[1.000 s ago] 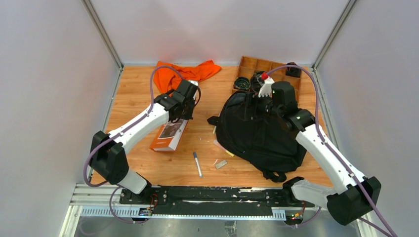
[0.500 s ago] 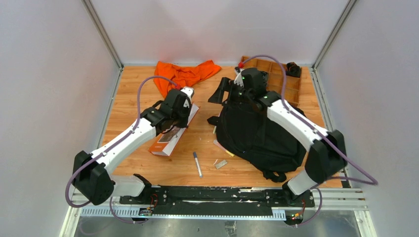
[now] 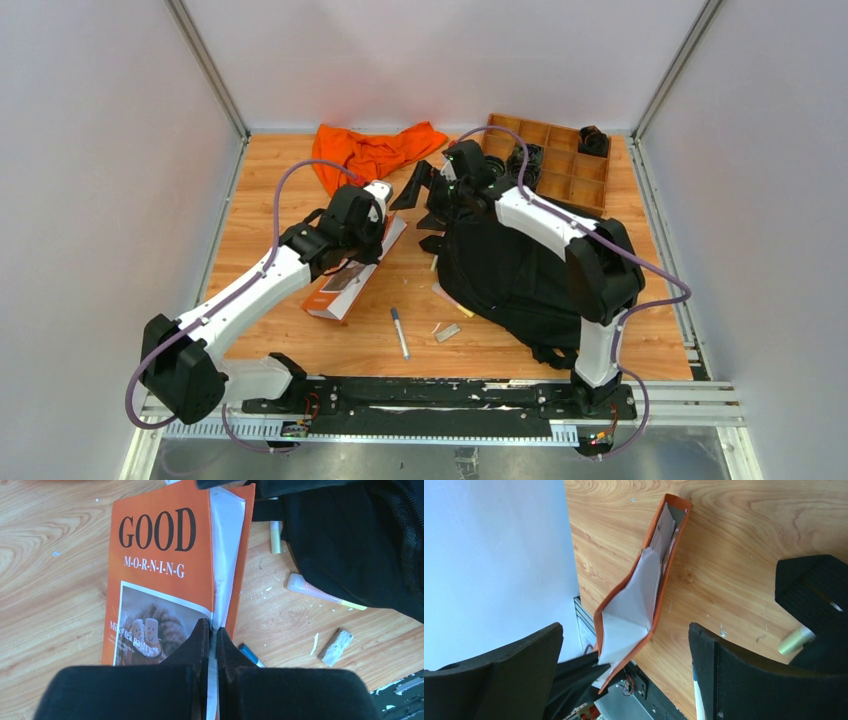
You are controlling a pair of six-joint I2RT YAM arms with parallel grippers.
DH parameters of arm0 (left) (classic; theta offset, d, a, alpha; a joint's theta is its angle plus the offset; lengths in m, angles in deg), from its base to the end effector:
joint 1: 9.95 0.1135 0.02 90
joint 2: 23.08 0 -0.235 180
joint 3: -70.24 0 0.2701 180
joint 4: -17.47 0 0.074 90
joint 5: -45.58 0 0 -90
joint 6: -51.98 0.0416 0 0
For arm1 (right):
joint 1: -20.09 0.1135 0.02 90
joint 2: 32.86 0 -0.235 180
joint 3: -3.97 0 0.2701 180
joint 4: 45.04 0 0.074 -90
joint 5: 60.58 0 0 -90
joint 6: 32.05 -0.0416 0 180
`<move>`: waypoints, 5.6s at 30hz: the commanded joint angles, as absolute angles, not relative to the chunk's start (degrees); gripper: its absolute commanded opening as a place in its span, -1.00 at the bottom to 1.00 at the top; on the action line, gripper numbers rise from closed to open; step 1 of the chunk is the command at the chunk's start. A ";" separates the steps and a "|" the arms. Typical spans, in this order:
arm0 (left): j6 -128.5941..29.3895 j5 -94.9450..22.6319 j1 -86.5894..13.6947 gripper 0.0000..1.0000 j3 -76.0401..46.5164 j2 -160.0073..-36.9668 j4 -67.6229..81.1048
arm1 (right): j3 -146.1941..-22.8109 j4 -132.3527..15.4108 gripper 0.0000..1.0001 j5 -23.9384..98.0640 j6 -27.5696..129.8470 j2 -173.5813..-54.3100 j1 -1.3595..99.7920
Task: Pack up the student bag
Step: Pick up the book from the center of the board, then place the book in the student bag.
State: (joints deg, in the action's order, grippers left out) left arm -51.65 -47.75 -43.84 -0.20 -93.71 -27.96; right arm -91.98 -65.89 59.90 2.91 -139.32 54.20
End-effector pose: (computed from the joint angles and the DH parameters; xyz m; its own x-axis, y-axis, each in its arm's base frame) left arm 0.2445 -0.1613 0.2517 -0.6998 0.1867 -0.6895 0.3684 0.9213 -0.1245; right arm 0.3574 0.2676 0.2324 -0.9369 0.2185 -0.2730 -0.1293 0.5089 0.8511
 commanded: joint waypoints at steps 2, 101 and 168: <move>-51.82 -45.66 -43.89 -1.00 0.19 -92.93 -25.93 | -97.49 -70.20 0.99 60.64 -0.74 -142.83 56.43; -109.86 -6.73 -6.51 1.00 22.89 -72.57 -2.33 | -63.38 -11.79 -0.46 58.85 -21.41 -122.42 44.30; -83.83 -6.41 8.18 -0.81 5.25 -73.76 -24.17 | -85.08 -90.48 -0.95 18.37 36.64 -117.44 61.89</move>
State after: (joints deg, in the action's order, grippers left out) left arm -85.53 -7.99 7.68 4.83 -75.37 -24.88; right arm -85.51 -90.39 24.67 36.92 -122.80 61.23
